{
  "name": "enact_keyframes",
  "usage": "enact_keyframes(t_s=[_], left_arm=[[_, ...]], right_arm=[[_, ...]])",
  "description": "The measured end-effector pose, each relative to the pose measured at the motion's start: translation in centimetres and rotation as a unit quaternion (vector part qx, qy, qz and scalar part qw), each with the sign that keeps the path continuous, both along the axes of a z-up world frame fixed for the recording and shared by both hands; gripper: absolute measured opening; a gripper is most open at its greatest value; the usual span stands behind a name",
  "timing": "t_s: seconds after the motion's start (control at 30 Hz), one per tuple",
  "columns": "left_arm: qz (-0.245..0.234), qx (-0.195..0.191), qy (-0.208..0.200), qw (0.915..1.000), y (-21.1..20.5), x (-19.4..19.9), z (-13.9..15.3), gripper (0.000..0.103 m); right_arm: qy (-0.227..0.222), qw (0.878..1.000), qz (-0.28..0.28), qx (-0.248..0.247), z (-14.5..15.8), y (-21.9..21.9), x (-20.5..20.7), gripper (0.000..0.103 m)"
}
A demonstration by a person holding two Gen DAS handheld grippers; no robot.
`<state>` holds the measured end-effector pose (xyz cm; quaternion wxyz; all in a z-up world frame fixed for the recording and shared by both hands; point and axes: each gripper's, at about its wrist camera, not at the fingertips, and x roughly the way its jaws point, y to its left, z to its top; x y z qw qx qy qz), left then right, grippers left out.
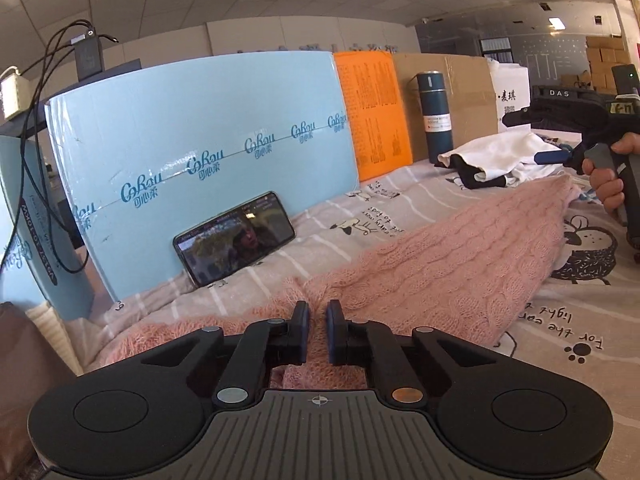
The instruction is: Fold clothes
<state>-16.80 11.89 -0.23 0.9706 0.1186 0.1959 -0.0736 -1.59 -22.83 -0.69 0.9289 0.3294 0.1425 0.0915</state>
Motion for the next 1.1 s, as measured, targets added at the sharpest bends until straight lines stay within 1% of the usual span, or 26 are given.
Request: enact_keyframes(t_s=[0.03, 0.07, 0.13, 0.2, 0.27, 0.33, 0.4, 0.43, 0.47, 0.5, 0.53, 0.57, 0.6, 0.63, 0.67, 0.7, 0.77, 0.83, 0.87, 0.93, 0.97, 1.0, 1.03, 1.07, 1.1], left_arm=[[0.001, -0.008, -0.004, 1.0000, 0.0, -0.7, 0.1, 0.000], [0.000, -0.015, -0.005, 0.9999, 0.0, -1.3, 0.0, 0.000], [-0.005, -0.027, -0.001, 0.9996, -0.3, -2.5, -0.2, 0.000], [-0.014, -0.029, 0.006, 0.9995, -0.7, -3.4, -0.5, 0.000], [-0.014, -0.013, 0.004, 0.9998, -0.7, -4.0, -0.4, 0.000], [-0.012, -0.022, -0.008, 0.9997, 0.0, -4.4, 0.1, 0.000], [-0.009, -0.018, -0.014, 0.9997, 0.3, -4.4, 0.3, 0.001], [-0.008, -0.017, -0.018, 0.9997, 0.5, -4.4, 0.4, 0.006], [-0.006, -0.015, -0.021, 0.9997, 0.6, -4.4, 0.5, 0.008], [-0.005, -0.013, -0.024, 0.9996, 0.8, -4.4, 0.6, 0.008], [-0.002, -0.012, -0.028, 0.9995, 1.0, -4.3, 0.7, 0.015], [0.007, -0.015, -0.032, 0.9993, 1.3, -3.7, 0.8, 0.030], [0.015, -0.018, -0.036, 0.9991, 1.7, -3.0, 1.1, 0.040], [0.024, -0.019, -0.043, 0.9986, 2.1, -2.5, 1.4, 0.061], [0.026, -0.018, -0.051, 0.9982, 2.6, -2.0, 1.7, 0.080], [0.027, -0.018, -0.057, 0.9978, 3.1, -1.6, 2.0, 0.084], [0.014, -0.023, -0.057, 0.9980, 4.3, -0.5, 2.3, 0.087], [-0.017, -0.057, -0.030, 0.9977, 5.8, 1.0, 2.1, 0.092], [-0.033, -0.076, -0.015, 0.9964, 6.4, 1.7, 1.9, 0.095], [-0.062, -0.125, 0.034, 0.9896, 7.3, 3.0, 0.8, 0.094], [-0.053, -0.134, 0.040, 0.9888, 7.5, 3.1, 0.2, 0.093], [-0.059, -0.129, 0.046, 0.9888, 7.5, 3.1, -0.3, 0.091], [-0.066, -0.124, 0.051, 0.9887, 7.4, 3.0, -0.7, 0.076], [-0.082, -0.114, 0.051, 0.9887, 7.1, 2.7, -1.0, 0.043], [-0.099, -0.103, 0.050, 0.9885, 6.7, 2.3, -1.1, 0.030]], right_arm=[[-0.009, 1.000, 0.014, -0.011, 0.2, 0.5, -0.1, 0.085], [-0.020, 0.999, 0.030, -0.023, 0.3, 1.0, -0.3, 0.085], [-0.048, 0.994, 0.086, -0.052, 0.7, 2.3, -0.8, 0.085], [-0.081, 0.978, 0.164, -0.103, 1.2, 4.6, -1.5, 0.085], [-0.099, 0.954, 0.241, -0.146, 1.5, 7.1, -1.9, 0.086], [-0.108, 0.928, 0.307, -0.182, 1.8, 9.4, -2.1, 0.086], [-0.117, 0.901, 0.353, -0.222, 2.1, 11.4, -2.5, 0.086], [-0.121, 0.887, 0.373, -0.243, 2.3, 12.3, -2.6, 0.087], [-0.125, 0.875, 0.385, -0.266, 2.4, 13.2, -2.5, 0.091], [-0.129, 0.862, 0.397, -0.288, 2.6, 14.0, -2.5, 0.091], [-0.131, 0.849, 0.408, -0.309, 2.7, 14.8, -2.4, 0.091], [-0.130, 0.839, 0.416, -0.325, 2.8, 15.7, -2.2, 0.091], [-0.128, 0.829, 0.426, -0.339, 2.9, 16.5, -2.0, 0.091], [-0.122, 0.820, 0.440, -0.345, 2.9, 17.4, -1.7, 0.091], [-0.116, 0.812, 0.454, -0.347, 2.8, 18.1, -1.4, 0.091], [-0.112, 0.804, 0.467, -0.350, 2.7, 18.9, -1.2, 0.091], [-0.106, 0.791, 0.491, -0.349, 2.4, 20.1, -0.9, 0.091], [-0.098, 0.781, 0.514, -0.341, 2.1, 21.1, -0.6, 0.091], [-0.090, 0.782, 0.523, -0.327, 1.8, 21.7, -0.2, 0.091], [-0.074, 0.783, 0.540, -0.299, 1.4, 23.0, 0.6, 0.091], [-0.069, 0.781, 0.547, -0.292, 1.1, 23.5, 0.8, 0.091], [-0.065, 0.778, 0.551, -0.293, 0.7, 24.0, 0.8, 0.092], [-0.063, 0.776, 0.553, -0.297, 0.3, 24.4, 0.8, 0.092], [-0.061, 0.774, 0.554, -0.299, -0.1, 24.7, 0.8, 0.092], [-0.063, 0.776, 0.554, -0.295, -0.2, 24.6, 0.7, 0.092]])
